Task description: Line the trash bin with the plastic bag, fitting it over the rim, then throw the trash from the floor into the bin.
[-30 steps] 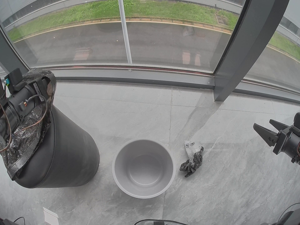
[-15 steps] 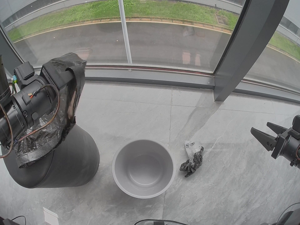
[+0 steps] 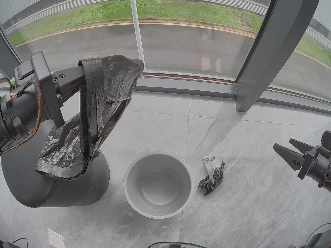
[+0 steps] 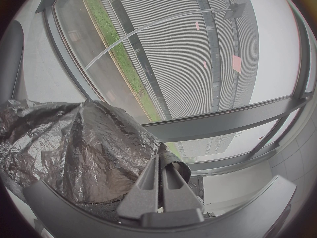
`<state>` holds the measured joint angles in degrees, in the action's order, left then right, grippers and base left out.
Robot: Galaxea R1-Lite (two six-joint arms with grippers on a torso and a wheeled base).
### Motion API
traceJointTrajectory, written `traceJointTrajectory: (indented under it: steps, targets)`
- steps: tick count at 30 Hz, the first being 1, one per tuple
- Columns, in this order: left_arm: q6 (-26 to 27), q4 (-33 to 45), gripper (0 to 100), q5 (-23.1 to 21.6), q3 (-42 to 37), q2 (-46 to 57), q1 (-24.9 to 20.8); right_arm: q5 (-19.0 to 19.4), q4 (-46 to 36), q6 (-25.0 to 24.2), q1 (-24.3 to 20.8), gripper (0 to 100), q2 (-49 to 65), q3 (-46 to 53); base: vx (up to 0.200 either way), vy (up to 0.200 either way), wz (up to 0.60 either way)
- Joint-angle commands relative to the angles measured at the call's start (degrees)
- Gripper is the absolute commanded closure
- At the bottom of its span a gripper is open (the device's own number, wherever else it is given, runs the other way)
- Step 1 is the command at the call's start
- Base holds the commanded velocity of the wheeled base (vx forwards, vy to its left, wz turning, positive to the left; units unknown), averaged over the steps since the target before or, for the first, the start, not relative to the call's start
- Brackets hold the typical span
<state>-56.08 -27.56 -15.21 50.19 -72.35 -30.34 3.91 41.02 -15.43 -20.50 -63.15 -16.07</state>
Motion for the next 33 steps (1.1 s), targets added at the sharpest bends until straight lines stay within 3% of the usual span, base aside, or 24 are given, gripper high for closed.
traceJointTrajectory:
  steps: [1,10,16,20,27,33]
  targets:
    - [-0.44,-0.12,100,0.01,-0.35,2.30,-0.60,0.04,0.11,-0.04,-2.00,0,0.13,0.42,0.000,0.000,0.00]
    - [-2.99,0.32,100,0.36,1.49,5.38,-2.88,-0.05,0.11,0.32,-5.07,0,-0.13,-0.63,0.000,0.000,0.00]
    - [-2.72,2.78,100,0.62,8.08,1.16,-2.88,-0.92,0.11,2.60,-10.43,0,-10.07,-10.04,0.000,0.000,0.00]
    - [-2.72,3.04,100,0.54,11.33,-2.53,-3.14,-2.95,0.11,6.03,-15.62,0,-17.54,-14.61,0.000,0.000,0.00]
    - [-2.55,3.04,100,0.71,14.15,-6.22,-5.96,-6.90,1.78,6.38,-24.93,0,-27.20,-19.62,0.000,0.000,0.00]
    - [-2.55,3.13,100,0.80,15.29,-6.84,-6.84,-10.33,7.58,6.91,-26.25,0,-33.36,-20.93,0.000,0.000,0.00]
